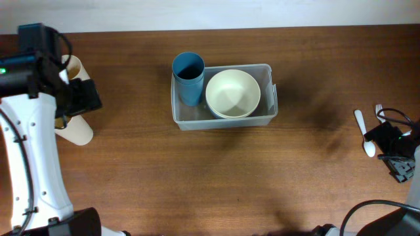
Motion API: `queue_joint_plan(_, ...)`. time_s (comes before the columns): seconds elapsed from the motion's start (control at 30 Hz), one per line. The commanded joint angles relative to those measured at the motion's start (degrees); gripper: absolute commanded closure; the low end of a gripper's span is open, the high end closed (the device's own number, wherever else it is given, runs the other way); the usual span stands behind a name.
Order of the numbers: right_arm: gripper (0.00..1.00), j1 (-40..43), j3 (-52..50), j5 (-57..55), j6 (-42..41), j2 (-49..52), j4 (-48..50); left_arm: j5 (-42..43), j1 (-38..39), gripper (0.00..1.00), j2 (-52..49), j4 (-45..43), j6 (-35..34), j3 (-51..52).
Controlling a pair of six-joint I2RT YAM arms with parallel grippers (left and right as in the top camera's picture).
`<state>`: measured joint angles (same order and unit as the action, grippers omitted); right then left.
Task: Pack container
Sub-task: 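Open the left gripper and move it over the front cream cup, then grasp the cream cup rim with the left gripper and lift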
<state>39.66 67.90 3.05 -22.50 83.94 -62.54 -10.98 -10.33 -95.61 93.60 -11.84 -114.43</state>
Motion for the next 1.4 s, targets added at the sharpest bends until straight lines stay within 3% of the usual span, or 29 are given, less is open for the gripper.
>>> queue_joint_plan(0.0,0.01,0.1,0.0,0.1,-0.5,0.0,0.0,-0.8,-3.1,0.00,1.7,-0.2,-0.8,1.6)
queue_joint_plan(0.2,0.01,0.1,0.0,0.1,-0.5,0.0,0.0,1.5,-6.8,0.00,1.6,-6.8,0.6,7.2)
queue_joint_plan(0.6,0.01,0.1,0.0,0.1,-0.5,0.0,0.0,5.4,-6.6,0.00,-0.3,-18.9,8.0,19.3)
queue_joint_plan(1.37,0.01,0.1,0.0,0.1,-0.5,0.0,0.0,5.7,-6.6,0.00,-9.1,-25.4,13.0,19.5)
